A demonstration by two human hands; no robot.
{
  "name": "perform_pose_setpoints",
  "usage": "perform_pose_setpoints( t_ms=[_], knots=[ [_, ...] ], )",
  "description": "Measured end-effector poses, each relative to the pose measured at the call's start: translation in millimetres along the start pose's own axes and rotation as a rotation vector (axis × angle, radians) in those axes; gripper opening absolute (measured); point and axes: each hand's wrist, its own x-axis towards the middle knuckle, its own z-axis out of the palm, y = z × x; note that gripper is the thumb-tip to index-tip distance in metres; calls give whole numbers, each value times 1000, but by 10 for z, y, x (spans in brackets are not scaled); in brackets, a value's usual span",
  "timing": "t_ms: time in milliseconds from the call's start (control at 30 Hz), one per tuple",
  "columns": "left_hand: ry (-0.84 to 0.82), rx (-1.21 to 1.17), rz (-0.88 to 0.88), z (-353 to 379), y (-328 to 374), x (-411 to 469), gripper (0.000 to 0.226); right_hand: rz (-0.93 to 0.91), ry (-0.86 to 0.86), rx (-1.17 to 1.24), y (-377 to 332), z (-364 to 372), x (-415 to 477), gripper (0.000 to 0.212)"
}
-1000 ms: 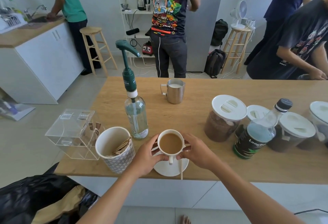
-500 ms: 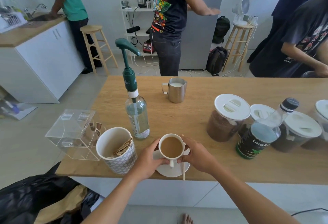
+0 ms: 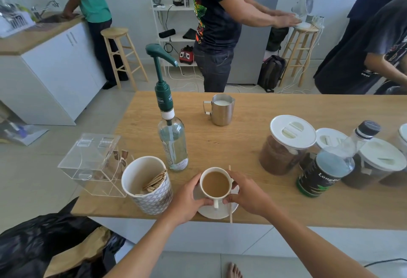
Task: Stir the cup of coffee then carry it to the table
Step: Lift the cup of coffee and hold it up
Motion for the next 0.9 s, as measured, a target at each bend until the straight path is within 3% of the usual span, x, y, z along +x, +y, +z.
perform_pose_setpoints(
  t_ms=[900],
  knots=[
    [-17,24,-41,-55,-6,-45,84,17,-4,55,-3,41,-26,73]
  ],
)
